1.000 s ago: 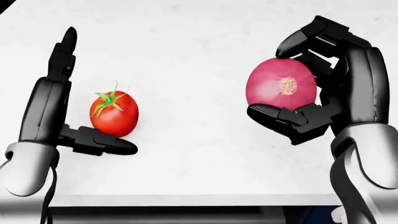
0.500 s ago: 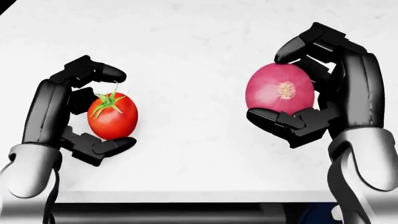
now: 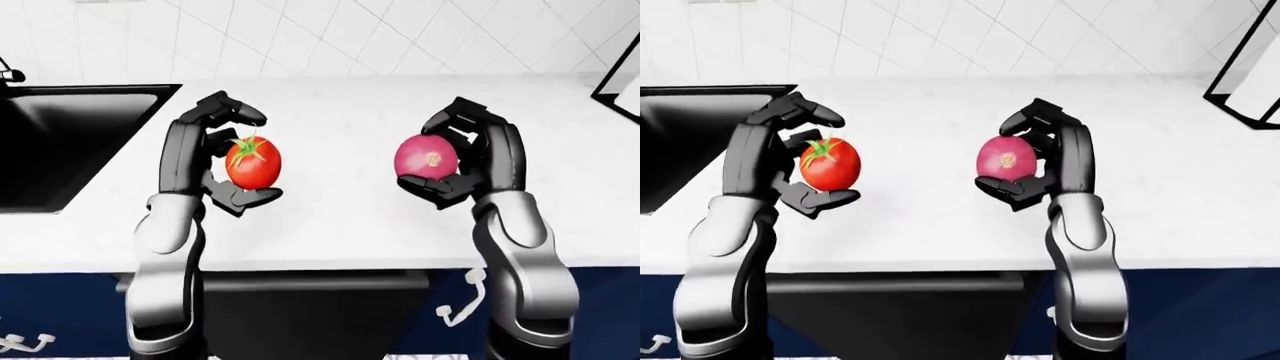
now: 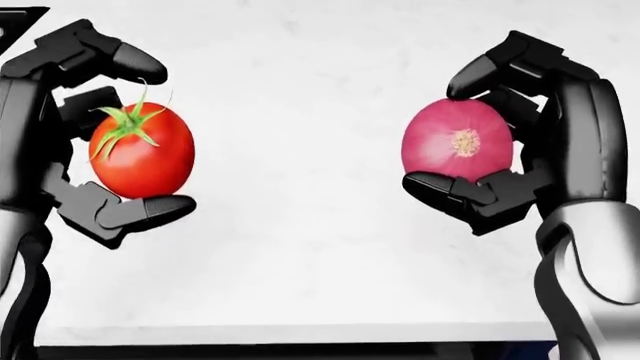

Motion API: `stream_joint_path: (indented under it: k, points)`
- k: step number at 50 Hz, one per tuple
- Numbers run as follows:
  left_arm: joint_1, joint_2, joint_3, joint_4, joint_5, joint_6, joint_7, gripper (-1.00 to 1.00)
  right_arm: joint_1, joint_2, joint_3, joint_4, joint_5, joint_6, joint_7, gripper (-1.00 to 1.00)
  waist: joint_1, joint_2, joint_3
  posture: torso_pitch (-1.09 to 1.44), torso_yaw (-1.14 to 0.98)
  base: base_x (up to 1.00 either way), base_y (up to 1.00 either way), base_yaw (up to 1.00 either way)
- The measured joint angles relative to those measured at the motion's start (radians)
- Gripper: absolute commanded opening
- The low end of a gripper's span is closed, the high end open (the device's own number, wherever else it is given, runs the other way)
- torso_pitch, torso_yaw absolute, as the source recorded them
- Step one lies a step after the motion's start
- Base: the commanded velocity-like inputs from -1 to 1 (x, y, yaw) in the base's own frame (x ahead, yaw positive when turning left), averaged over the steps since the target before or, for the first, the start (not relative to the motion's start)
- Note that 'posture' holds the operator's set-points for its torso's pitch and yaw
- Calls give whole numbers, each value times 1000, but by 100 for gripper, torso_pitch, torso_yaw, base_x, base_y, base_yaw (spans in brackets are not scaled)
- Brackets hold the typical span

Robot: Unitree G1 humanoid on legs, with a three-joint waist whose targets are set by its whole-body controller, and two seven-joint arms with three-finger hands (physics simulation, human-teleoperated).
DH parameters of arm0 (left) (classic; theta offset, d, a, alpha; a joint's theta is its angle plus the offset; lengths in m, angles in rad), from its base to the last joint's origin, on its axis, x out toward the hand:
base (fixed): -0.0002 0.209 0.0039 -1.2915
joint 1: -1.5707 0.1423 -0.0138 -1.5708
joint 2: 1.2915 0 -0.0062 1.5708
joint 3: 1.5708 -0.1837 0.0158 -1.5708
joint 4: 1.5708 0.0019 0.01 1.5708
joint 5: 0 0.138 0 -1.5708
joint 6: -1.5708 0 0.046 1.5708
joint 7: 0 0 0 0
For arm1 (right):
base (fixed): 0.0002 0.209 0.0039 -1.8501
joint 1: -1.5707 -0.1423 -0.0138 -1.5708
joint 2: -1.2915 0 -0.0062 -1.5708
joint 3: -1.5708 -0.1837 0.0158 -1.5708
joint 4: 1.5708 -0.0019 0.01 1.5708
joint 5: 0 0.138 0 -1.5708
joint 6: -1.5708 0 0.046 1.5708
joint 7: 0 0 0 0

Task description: Place the avocado, onion, tomato and bell pepper on the cutting board.

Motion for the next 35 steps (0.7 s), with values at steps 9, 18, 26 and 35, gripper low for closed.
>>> stream_joint_path:
  k: [9,18,26,35]
  points:
    - [7,24,33,2,-9,4,9,-100,-26,13,23,2,-9,-4,9,-100,10,48,12,0,0,0,33,0]
    - [27,30,34,-68,-8,26,-10,-100,-30,9,8,-8,-10,-10,3,-100,4,3,20,0,0,0,19,0]
    - [13,30,38,-20,5,35,1,-100,-34,11,28,-17,-7,-10,13,-100,18,-16,8,0,0,0,8,0]
    - [12,12,-4,-8,5,-1,-1,-100,-13,6,-3,-11,-23,-21,4,-100,-4,-57,7,0,0,0,12,0]
